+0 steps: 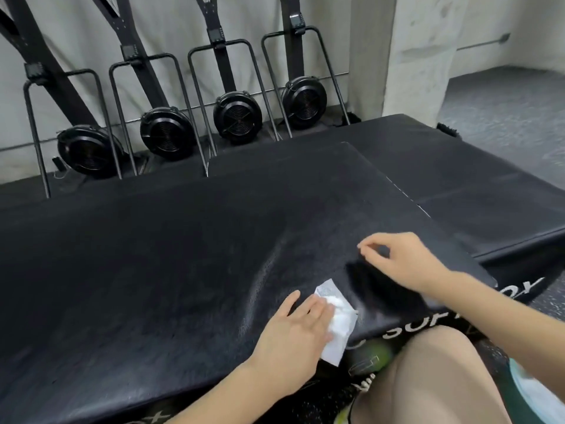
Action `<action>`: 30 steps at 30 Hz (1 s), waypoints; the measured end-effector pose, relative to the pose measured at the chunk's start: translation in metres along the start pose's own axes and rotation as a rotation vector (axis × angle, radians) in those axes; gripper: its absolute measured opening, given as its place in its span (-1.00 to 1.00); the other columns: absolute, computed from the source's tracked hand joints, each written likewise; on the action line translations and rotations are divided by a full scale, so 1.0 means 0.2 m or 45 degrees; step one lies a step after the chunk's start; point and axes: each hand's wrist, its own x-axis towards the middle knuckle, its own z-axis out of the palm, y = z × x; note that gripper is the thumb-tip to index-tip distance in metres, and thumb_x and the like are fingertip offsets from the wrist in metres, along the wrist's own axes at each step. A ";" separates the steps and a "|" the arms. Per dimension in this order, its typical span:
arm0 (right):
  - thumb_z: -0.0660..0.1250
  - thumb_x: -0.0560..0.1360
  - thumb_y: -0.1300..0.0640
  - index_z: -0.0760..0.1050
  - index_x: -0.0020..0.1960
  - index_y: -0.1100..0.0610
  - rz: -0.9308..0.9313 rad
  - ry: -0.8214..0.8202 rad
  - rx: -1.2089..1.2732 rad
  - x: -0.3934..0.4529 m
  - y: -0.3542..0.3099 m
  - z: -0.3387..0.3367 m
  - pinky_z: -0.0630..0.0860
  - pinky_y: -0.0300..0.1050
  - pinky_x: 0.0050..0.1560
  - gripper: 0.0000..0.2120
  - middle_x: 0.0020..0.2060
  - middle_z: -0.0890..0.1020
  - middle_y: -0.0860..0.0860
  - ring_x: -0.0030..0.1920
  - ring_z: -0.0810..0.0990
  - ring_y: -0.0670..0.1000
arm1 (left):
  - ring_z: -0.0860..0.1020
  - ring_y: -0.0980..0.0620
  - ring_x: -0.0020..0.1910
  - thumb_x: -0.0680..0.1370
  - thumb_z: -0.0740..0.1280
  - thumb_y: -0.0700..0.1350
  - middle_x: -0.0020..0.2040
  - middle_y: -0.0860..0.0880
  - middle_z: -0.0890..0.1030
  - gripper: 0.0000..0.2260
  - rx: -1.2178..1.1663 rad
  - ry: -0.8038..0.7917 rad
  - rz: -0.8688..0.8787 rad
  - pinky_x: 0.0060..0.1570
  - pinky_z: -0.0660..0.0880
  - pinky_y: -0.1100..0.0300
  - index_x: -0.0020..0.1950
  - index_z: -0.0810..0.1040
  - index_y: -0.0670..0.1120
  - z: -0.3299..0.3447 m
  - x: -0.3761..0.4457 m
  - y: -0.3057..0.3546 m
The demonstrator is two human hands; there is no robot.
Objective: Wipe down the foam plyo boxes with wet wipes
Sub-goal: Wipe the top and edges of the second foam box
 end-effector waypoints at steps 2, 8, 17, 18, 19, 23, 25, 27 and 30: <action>0.36 0.56 -0.07 0.63 0.19 -0.08 0.031 -0.086 -0.276 0.15 0.13 -0.04 0.44 -0.23 0.19 -0.77 0.10 0.66 -0.19 0.18 0.59 -0.10 | 0.51 -0.04 0.32 0.66 0.06 0.14 0.27 -0.08 0.59 -0.50 0.053 -0.023 -0.053 0.45 0.33 -0.05 0.38 0.50 -0.17 0.01 0.10 0.00; 0.21 0.48 -0.42 0.24 0.54 -0.19 0.216 -0.572 -0.524 0.42 0.31 -0.05 0.12 0.03 0.54 -0.30 0.59 0.13 -0.12 0.60 0.04 0.09 | 0.47 -0.13 0.23 0.65 -0.11 0.04 0.21 -0.11 0.54 -0.49 0.080 -0.155 -0.086 0.34 0.36 -0.01 0.35 0.47 -0.17 0.07 0.47 -0.20; 0.07 0.37 -0.53 0.19 0.54 -0.25 0.220 -0.572 -0.522 0.43 0.35 -0.02 0.13 0.09 0.53 -0.21 0.59 0.14 -0.10 0.57 0.13 0.16 | 0.14 -0.03 0.58 0.69 -0.11 -0.01 0.59 -0.11 0.21 -0.49 0.110 -0.461 -0.371 0.57 0.01 -0.15 0.64 0.03 -0.10 0.08 0.82 -0.56; 0.10 0.40 -0.51 0.20 0.54 -0.23 0.215 -0.559 -0.511 0.43 0.35 -0.02 0.10 0.08 0.54 -0.23 0.59 0.14 -0.10 0.57 0.11 0.15 | 0.16 -0.04 0.57 0.69 -0.14 0.01 0.58 -0.12 0.22 -0.49 0.091 -0.456 -0.367 0.57 0.02 -0.16 0.64 0.00 -0.08 0.08 0.81 -0.55; 0.14 0.45 -0.46 0.21 0.55 -0.20 0.204 -0.551 -0.506 0.42 0.34 -0.02 0.07 0.07 0.55 -0.27 0.59 0.14 -0.09 0.58 0.08 0.13 | 0.19 -0.05 0.55 0.67 -0.18 0.02 0.56 -0.13 0.25 -0.47 0.093 -0.450 -0.344 0.56 0.05 -0.17 0.64 0.00 -0.07 0.07 0.78 -0.53; 0.18 0.55 -0.34 0.23 0.56 -0.11 0.186 -0.494 -0.453 0.37 0.32 -0.01 -0.06 0.06 0.58 -0.35 0.60 0.13 -0.06 0.61 -0.03 0.07 | 0.26 -0.03 0.49 0.64 -0.20 0.06 0.48 -0.07 0.33 -0.48 0.056 -0.388 -0.247 0.54 0.08 -0.20 0.59 0.11 -0.03 0.01 0.61 -0.42; 0.14 0.59 -0.31 0.23 0.57 -0.09 0.178 -0.473 -0.468 0.34 0.30 -0.01 -0.05 0.05 0.57 -0.38 0.59 0.15 -0.05 0.60 -0.01 0.09 | 0.26 -0.01 0.49 0.71 -0.11 0.04 0.47 -0.03 0.33 -0.57 -0.051 -0.331 -0.203 0.54 0.08 -0.19 0.57 0.14 -0.01 -0.01 0.50 -0.34; 0.11 0.61 -0.30 0.24 0.56 -0.08 0.173 -0.462 -0.503 0.32 0.28 -0.01 -0.02 0.03 0.55 -0.41 0.59 0.16 -0.05 0.60 0.01 0.10 | 0.29 -0.02 0.46 0.72 0.01 0.02 0.44 -0.02 0.37 -0.62 -0.103 -0.265 -0.114 0.52 0.15 -0.21 0.54 0.21 0.00 -0.04 0.37 -0.25; 0.11 0.57 -0.36 0.23 0.56 -0.10 0.195 -0.502 -0.537 0.32 0.25 -0.03 0.01 0.02 0.55 -0.36 0.59 0.15 -0.07 0.60 0.01 0.08 | 0.36 -0.04 0.40 0.62 0.30 0.02 0.37 -0.03 0.41 -0.62 0.034 -0.163 0.076 0.39 0.38 -0.22 0.43 0.41 0.00 -0.06 0.23 -0.17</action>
